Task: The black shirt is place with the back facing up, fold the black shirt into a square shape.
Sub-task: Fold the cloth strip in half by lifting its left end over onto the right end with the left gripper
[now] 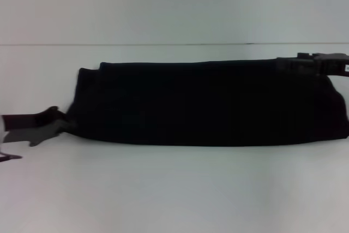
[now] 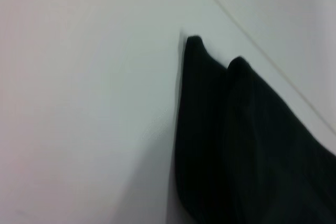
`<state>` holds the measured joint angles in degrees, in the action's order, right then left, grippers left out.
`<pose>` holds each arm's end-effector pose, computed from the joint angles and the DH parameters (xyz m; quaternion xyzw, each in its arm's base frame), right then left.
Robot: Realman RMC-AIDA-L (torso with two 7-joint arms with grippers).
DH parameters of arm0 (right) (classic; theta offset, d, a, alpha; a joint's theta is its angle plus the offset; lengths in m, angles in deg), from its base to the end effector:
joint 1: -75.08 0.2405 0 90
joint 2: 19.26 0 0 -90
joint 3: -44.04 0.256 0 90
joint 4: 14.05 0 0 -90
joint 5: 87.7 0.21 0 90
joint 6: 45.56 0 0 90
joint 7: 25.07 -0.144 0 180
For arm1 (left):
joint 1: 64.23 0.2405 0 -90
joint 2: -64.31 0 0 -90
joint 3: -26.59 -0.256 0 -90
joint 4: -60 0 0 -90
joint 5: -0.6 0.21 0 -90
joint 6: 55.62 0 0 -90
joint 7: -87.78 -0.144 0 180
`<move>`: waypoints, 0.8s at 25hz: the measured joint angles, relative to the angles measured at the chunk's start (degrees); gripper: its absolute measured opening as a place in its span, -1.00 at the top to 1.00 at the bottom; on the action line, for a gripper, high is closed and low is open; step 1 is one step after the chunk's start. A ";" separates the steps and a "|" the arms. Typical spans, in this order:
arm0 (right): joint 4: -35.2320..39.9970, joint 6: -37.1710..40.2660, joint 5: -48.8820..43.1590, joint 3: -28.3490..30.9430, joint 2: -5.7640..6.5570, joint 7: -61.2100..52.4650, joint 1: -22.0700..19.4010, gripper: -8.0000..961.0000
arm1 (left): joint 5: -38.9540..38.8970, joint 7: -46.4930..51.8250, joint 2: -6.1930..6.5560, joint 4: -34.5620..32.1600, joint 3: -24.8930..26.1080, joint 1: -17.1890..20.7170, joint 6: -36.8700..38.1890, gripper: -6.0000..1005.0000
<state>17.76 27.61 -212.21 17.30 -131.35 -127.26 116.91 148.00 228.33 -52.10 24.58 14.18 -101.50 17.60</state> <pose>0.2676 0.4157 0.0558 -0.8581 0.3945 0.2207 0.2436 -0.3380 0.3622 0.0359 -0.6313 -0.7223 -0.1942 0.2051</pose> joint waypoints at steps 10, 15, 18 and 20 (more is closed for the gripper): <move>-0.48 -2.87 2.30 -0.29 -1.57 -1.43 1.87 -0.87 | -0.07 -6.15 3.10 -7.65 9.58 5.89 4.56 0.86; -0.55 -3.76 2.34 -0.34 -2.16 -1.10 1.88 -0.86 | -2.25 -7.01 4.35 -9.13 9.66 3.98 10.26 0.82; -0.36 -3.78 2.35 -0.07 -2.17 -0.86 1.21 -0.86 | -7.89 -8.68 4.92 -7.32 7.93 0.45 15.98 0.80; -0.06 -3.82 2.82 0.06 -1.98 -0.67 0.60 -0.86 | -13.18 -10.10 4.83 -4.29 3.77 -3.38 18.61 0.78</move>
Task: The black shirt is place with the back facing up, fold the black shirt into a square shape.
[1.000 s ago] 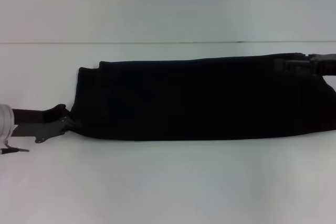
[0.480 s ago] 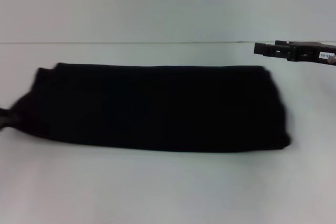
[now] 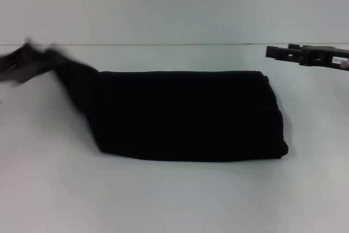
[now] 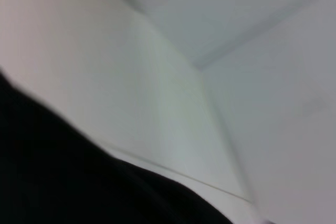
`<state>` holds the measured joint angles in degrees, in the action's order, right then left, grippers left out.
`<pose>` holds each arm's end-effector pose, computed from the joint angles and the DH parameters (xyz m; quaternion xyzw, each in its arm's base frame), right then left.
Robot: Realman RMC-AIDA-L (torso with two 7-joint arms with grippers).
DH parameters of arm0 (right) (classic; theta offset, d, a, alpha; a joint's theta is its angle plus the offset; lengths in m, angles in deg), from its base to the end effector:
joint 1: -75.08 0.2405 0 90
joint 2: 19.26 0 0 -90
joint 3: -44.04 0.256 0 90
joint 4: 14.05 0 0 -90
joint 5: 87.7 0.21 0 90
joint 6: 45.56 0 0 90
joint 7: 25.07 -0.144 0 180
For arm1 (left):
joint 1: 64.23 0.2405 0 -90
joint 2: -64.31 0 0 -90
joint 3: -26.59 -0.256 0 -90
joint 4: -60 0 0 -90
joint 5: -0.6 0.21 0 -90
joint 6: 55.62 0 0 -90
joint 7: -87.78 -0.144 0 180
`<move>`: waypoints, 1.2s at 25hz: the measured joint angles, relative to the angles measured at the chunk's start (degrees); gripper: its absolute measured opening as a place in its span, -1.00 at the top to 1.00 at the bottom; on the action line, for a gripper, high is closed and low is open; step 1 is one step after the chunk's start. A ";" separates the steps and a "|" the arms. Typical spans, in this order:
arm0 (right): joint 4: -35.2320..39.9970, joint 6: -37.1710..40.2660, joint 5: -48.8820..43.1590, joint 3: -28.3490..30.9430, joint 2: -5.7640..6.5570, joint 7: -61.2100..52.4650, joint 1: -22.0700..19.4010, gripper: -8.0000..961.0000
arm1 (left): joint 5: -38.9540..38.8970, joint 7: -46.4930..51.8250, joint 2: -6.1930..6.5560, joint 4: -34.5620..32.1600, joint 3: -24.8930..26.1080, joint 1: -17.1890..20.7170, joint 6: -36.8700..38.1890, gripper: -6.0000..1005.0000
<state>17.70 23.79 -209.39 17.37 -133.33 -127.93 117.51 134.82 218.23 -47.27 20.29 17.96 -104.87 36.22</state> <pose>0.2598 0.4232 0.0463 -0.8403 0.4071 0.2466 0.2594 -0.2763 0.3822 0.0999 -0.7335 -0.5876 -0.3119 0.1395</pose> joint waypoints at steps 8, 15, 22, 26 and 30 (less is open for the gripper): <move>1.85 2.58 3.99 0.11 1.93 1.51 -4.49 -0.86 | -7.88 -6.10 -7.91 12.22 -12.90 -16.43 -11.66 0.72; 3.27 4.22 4.59 -0.07 4.30 2.39 -7.40 -0.85 | -22.64 -26.73 -12.94 36.59 -8.43 -19.00 -38.33 0.67; 3.37 4.20 4.17 -0.51 5.11 2.20 -7.71 -0.85 | -26.04 -61.78 -13.12 54.55 9.93 -9.43 -35.72 0.56; 3.34 4.30 2.45 -0.59 5.14 -0.14 -7.64 -0.85 | -20.90 -62.55 -12.78 53.97 10.08 -7.27 -24.88 0.30; 3.23 4.82 -0.45 -1.16 5.17 -5.82 -6.29 -0.84 | -16.20 -56.96 -12.43 47.63 9.77 -6.31 -16.90 0.10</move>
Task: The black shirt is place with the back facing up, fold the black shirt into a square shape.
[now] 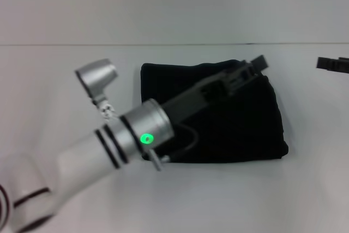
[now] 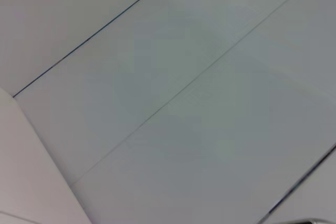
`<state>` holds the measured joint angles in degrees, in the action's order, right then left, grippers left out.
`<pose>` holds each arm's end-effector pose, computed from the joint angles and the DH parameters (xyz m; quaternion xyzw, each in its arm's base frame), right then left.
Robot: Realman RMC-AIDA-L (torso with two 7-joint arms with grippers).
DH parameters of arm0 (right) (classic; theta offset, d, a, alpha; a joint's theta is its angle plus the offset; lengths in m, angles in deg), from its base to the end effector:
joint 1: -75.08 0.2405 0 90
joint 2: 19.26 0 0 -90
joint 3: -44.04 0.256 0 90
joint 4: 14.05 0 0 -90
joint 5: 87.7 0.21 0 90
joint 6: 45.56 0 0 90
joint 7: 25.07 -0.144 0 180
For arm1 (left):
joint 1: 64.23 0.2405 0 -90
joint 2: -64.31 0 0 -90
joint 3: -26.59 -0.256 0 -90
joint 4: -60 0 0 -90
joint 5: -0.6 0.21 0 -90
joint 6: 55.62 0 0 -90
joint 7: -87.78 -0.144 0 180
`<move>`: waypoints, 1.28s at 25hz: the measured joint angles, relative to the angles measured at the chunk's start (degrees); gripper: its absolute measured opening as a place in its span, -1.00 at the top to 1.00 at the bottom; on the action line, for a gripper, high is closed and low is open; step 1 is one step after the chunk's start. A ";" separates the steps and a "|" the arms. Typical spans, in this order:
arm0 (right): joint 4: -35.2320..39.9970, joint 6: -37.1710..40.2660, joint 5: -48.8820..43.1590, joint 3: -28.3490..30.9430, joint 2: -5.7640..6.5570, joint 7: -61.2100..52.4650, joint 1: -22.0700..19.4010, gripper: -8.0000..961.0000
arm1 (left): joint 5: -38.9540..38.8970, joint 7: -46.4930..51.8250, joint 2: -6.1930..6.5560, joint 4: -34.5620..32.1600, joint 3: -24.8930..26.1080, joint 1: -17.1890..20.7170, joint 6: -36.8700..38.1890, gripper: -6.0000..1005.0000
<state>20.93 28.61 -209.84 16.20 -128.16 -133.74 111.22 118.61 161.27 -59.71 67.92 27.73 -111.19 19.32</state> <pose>0.3048 0.3987 0.0949 -0.8191 0.4504 0.2238 0.2761 -0.1504 0.3438 -0.1146 -0.7494 -0.4322 -0.4984 0.0562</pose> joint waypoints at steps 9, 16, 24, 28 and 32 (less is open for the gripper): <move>-7.67 2.63 -6.11 -7.46 1.31 -15.20 6.75 -0.84 | 6.20 8.57 0.43 -26.30 -13.46 5.10 11.64 -0.32; -9.33 6.89 -6.29 -8.31 0.70 -22.88 7.43 -0.83 | 6.32 5.68 2.16 -35.48 -20.98 9.07 16.56 -0.50; -10.60 11.93 -6.11 -7.77 0.71 -26.67 5.66 -0.83 | 6.39 5.51 2.29 -37.42 -21.59 9.69 16.31 -0.50; -10.76 12.53 -6.20 -7.76 0.71 -27.44 5.01 -0.83 | 6.40 5.55 2.31 -37.41 -21.99 9.66 16.33 -0.50; -11.79 11.26 -6.16 -7.76 0.66 -27.53 4.73 -0.83 | 6.37 5.59 2.34 -37.38 -21.98 9.78 16.32 -0.50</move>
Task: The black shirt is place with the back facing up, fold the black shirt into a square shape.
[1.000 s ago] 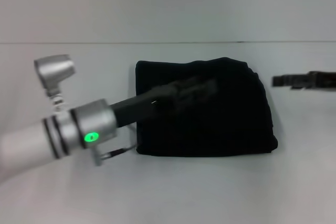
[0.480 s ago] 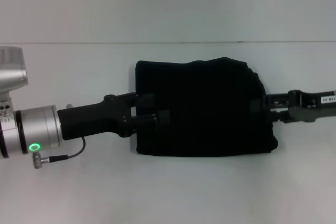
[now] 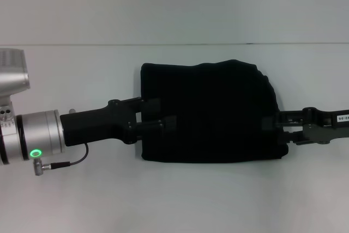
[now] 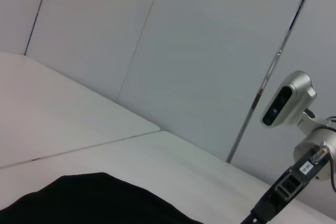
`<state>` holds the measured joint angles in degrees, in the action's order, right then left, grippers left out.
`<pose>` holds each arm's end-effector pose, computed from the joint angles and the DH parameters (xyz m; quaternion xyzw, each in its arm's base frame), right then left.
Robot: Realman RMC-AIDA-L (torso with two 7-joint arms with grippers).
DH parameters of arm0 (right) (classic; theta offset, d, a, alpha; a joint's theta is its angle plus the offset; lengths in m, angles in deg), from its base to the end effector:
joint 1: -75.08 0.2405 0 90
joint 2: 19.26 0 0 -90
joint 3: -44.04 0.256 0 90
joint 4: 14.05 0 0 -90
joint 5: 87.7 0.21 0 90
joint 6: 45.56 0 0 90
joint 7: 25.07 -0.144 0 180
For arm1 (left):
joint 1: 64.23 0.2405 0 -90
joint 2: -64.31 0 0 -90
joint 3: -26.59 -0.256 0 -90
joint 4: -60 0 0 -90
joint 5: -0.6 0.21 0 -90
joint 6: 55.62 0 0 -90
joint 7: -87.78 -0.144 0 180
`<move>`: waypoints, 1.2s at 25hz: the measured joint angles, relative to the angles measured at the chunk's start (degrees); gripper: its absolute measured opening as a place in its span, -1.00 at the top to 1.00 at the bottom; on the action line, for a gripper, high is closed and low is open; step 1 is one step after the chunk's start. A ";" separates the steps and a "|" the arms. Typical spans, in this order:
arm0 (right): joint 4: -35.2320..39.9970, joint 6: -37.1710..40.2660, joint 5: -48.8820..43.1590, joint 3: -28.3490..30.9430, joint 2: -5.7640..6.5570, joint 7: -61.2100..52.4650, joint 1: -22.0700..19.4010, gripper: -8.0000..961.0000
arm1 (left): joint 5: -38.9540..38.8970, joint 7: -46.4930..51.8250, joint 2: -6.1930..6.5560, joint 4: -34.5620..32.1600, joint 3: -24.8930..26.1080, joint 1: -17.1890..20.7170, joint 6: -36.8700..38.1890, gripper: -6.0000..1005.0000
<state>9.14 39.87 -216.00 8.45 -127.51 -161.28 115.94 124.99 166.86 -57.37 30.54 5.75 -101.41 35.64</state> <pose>0.2788 0.3665 0.0275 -0.7406 0.6515 0.1612 0.0330 -0.2435 0.3378 -0.0209 -0.9066 -0.2657 -0.3089 0.1095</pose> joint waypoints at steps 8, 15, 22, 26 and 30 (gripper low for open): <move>-2.12 -5.58 0.12 -0.23 -0.83 0.60 0.53 -0.82 | -0.34 0.26 0.04 0.18 -0.05 -0.07 -1.38 -0.50; -2.52 -10.79 0.71 0.13 -1.97 0.20 0.60 -0.82 | -0.39 0.42 0.04 0.17 -0.07 -0.60 -2.52 -0.50; -2.62 -12.33 0.81 0.14 -2.83 0.80 0.89 -0.50 | -0.41 0.61 0.20 0.17 -0.07 -1.05 -3.36 -0.50; -2.58 -11.98 1.38 0.56 -2.85 1.97 0.52 -0.05 | -0.43 0.64 0.21 0.20 -0.07 -1.10 -4.05 -0.50; -2.20 -10.77 2.78 1.02 -2.64 3.15 -0.24 0.36 | -0.43 0.70 0.21 0.20 -0.07 -1.10 -4.26 -0.50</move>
<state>6.94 29.10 -213.21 9.47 -130.15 -158.12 115.71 124.56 167.56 -57.16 30.74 5.68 -102.51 31.38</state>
